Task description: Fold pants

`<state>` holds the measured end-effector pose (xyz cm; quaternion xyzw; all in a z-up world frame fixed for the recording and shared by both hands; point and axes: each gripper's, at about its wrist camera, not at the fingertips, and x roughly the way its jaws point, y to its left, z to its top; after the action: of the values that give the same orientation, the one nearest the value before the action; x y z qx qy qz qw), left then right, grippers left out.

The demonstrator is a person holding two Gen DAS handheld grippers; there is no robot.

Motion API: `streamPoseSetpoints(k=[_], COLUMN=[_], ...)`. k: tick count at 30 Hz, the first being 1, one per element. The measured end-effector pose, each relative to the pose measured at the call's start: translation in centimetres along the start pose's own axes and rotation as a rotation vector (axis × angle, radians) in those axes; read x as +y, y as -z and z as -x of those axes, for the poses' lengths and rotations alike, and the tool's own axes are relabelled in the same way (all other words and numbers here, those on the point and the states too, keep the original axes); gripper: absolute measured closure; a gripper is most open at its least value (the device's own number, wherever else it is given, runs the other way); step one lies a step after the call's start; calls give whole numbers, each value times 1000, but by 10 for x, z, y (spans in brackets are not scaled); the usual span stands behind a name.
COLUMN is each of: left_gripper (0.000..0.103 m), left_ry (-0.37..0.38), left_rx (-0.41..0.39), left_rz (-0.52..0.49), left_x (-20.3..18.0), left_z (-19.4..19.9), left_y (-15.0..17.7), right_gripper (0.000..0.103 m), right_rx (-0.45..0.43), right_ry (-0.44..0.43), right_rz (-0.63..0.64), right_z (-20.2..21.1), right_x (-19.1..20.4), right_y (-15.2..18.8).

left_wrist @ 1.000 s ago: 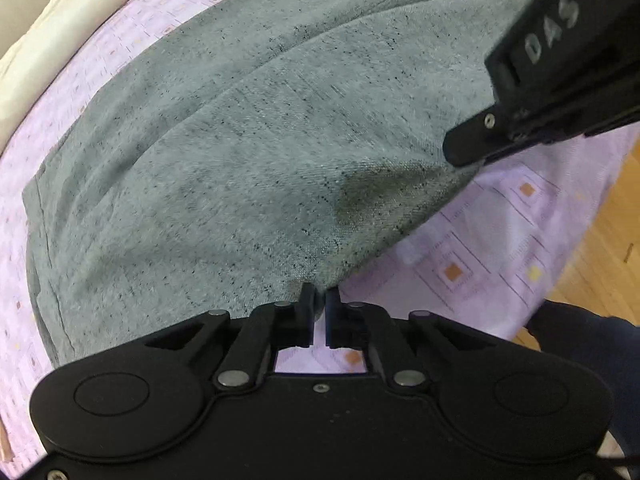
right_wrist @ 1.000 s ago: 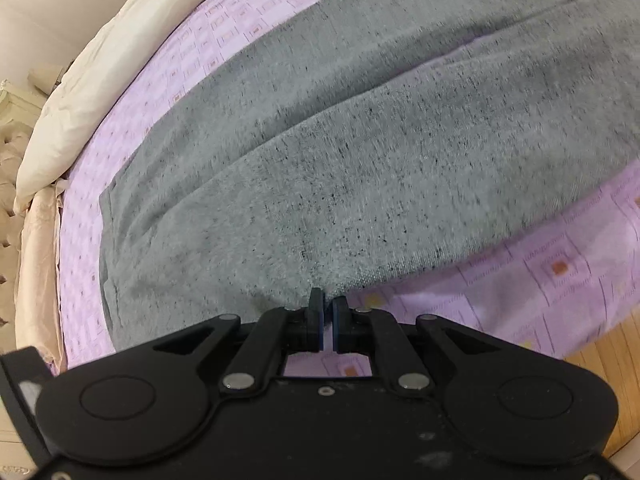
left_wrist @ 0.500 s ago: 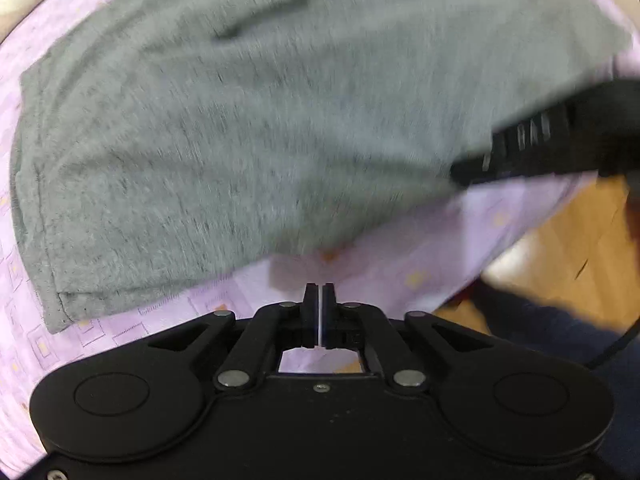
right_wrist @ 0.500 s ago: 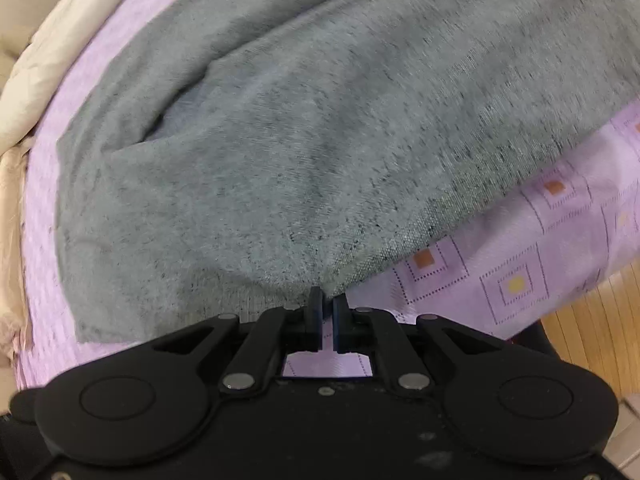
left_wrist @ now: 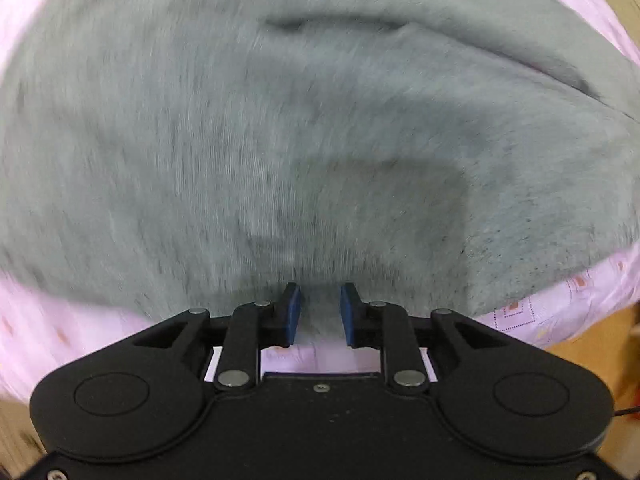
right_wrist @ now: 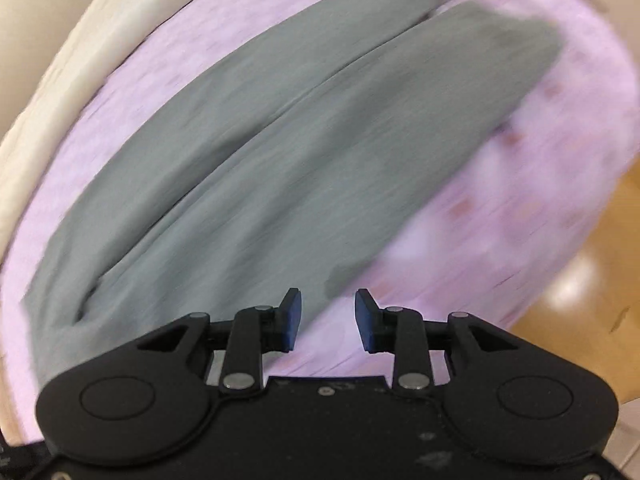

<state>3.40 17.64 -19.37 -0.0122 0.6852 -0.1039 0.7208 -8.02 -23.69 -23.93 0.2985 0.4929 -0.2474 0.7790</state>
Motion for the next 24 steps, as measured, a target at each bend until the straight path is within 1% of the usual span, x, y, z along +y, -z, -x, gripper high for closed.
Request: streamPoseSetpoints(k=[2, 5, 6, 7, 8, 11, 15, 17, 18, 20, 21, 22, 23, 24], left_gripper=[74, 74, 74, 74, 73, 73, 73, 73, 72, 72, 72, 72, 72, 72], left_ry=[-5, -61, -64, -59, -55, -82, -91, -95, -96, -102, -107, -115, -121, -123], left_rx=[-27, -33, -43, -56, -67, -86, -131, -145, -146, -147, -149, -151, -151, -147], left_rz=[23, -2, 2, 11, 22, 49, 49, 30, 18, -2, -8, -12, -13, -13], left_x=[-1, -14, -20, -25, -31, -52, -91, -114, -126, -145, -154, -162, -163, -168], left_z=[4, 7, 7, 10, 13, 19, 20, 21, 19, 19, 20, 21, 17, 17], left_y=[3, 8, 7, 8, 8, 8, 5, 3, 2, 0, 1, 1, -1, -1], right_gripper=[70, 70, 70, 70, 70, 67, 64, 63, 63, 61, 64, 79, 96, 96], right_rx=[-25, -40, -57, -67, -73, -78, -89, -78, -59, -45, -50, -55, -50, -43], right_ry=[37, 48, 53, 58, 63, 66, 90, 81, 72, 36, 11, -14, -29, -27], right_rz=[14, 20, 20, 19, 13, -25, -70, -92, -103, -110, -107, -93, -61, -15], right_z=[0, -3, -4, -5, -11, -28, -50, -61, -66, -72, -73, -72, -70, -64], right_x=[-26, -60, -72, -78, -70, -91, -105, -119, -125, -131, -132, -130, -128, -123], right_y=[-20, -50, -60, -67, -74, -103, -128, -141, -147, -156, -159, -160, -163, -165])
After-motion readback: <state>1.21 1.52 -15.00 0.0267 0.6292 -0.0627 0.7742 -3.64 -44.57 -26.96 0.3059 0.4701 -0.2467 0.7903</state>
